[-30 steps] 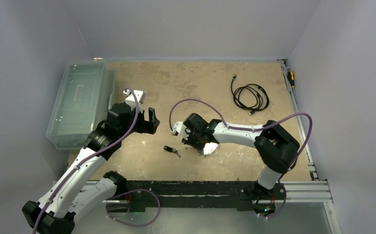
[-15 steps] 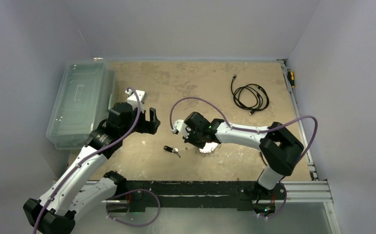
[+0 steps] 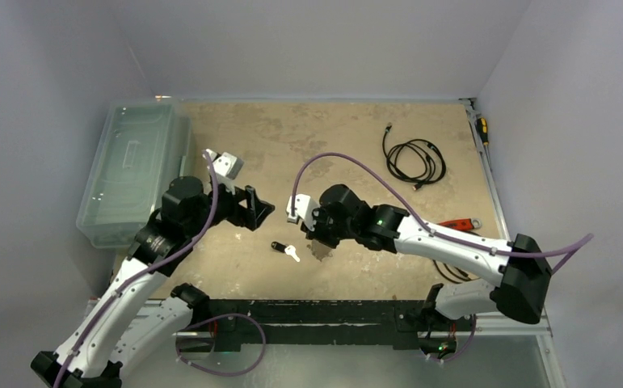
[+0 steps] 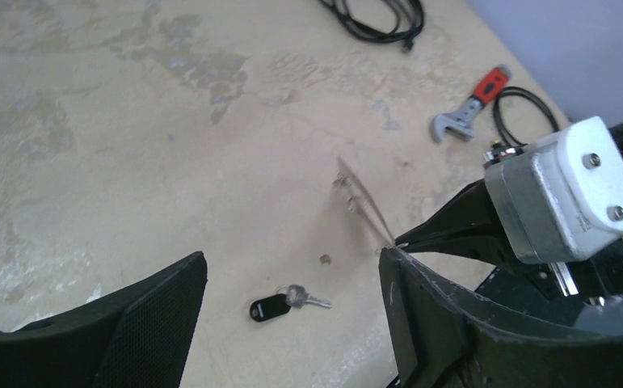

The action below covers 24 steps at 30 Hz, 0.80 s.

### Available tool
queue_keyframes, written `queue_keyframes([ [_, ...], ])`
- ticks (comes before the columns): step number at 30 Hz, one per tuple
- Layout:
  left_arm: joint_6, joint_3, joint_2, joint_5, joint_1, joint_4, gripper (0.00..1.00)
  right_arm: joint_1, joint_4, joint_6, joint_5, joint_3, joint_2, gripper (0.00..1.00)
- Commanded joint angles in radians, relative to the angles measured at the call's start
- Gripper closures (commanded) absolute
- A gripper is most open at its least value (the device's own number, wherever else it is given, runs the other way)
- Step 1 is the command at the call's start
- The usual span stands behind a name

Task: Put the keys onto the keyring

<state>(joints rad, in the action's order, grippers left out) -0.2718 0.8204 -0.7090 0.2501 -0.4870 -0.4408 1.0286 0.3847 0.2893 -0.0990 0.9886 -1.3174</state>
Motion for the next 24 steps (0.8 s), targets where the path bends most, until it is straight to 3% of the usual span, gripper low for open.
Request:
queue_keyframes([
  [1,0.011,-0.017,0.075,0.183,-0.004,0.115,0.25,0.013,-0.042,-0.008,-0.132,-0.009,0.117,1.00],
  [10,-0.032,-0.062,0.197,0.410,-0.004,0.255,0.29,0.021,-0.109,-0.025,-0.371,-0.006,0.282,1.00],
  [16,-0.145,-0.120,0.230,0.580,-0.004,0.419,0.30,0.022,-0.217,-0.047,-0.510,-0.036,0.353,1.00],
  [19,-0.228,-0.166,0.251,0.589,-0.004,0.551,0.32,0.023,-0.284,-0.067,-0.565,-0.061,0.390,1.00],
  [24,-0.300,-0.205,0.279,0.537,-0.004,0.626,0.34,0.022,-0.402,-0.110,-0.588,-0.103,0.446,1.00],
])
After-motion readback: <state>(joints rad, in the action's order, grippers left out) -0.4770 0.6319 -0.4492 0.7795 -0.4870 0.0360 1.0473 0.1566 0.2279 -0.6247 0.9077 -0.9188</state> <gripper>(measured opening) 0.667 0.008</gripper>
